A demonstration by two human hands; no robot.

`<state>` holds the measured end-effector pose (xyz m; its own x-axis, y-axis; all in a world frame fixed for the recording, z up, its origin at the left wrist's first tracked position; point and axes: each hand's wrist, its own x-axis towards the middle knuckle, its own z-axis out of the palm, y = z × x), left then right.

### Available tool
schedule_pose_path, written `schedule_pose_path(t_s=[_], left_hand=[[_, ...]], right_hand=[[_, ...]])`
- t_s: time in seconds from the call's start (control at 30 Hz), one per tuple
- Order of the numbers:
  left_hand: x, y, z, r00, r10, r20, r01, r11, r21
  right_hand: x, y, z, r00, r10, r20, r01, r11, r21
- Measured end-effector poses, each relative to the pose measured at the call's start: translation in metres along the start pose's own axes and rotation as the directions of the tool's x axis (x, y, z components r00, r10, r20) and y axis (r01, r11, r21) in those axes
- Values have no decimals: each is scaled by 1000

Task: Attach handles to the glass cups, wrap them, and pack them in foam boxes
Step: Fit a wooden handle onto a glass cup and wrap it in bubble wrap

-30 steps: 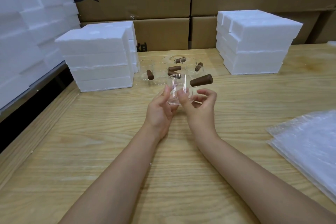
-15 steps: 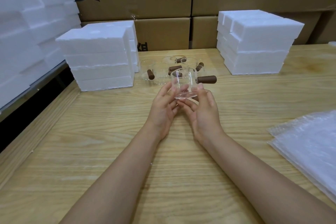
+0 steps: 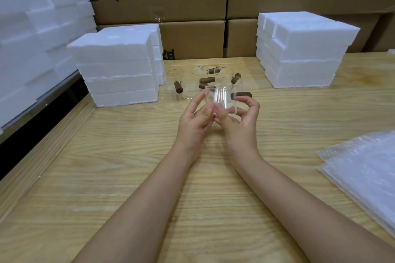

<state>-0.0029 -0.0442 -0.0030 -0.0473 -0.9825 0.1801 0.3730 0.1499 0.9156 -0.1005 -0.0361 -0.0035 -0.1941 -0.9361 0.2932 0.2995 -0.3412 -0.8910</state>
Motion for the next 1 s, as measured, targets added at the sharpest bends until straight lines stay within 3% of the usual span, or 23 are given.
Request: schedule_pose_path(t_s=[0.2, 0.43, 0.63, 0.87, 1.0], left_hand=[[-1, 3, 2, 999, 40, -30, -41, 999, -35], [-3, 2, 2, 999, 4, 35, -6, 999, 42], [-3, 1, 2, 999, 46, 14, -47, 998, 44], [-2, 0, 3, 994, 101, -45, -96, 990, 101], [-2, -2, 4, 993, 115, -32, -110, 986, 122]], right_hand=[[0, -5, -1, 997, 81, 17, -83, 984, 158], [5, -8, -1, 961, 271, 63, -273, 874, 403], [7, -4, -4, 956, 278, 95, -294, 894, 337], [8, -6, -5, 976, 214, -31, -209, 970, 128], [9, -5, -5, 978, 210, 9, -209, 966, 153]])
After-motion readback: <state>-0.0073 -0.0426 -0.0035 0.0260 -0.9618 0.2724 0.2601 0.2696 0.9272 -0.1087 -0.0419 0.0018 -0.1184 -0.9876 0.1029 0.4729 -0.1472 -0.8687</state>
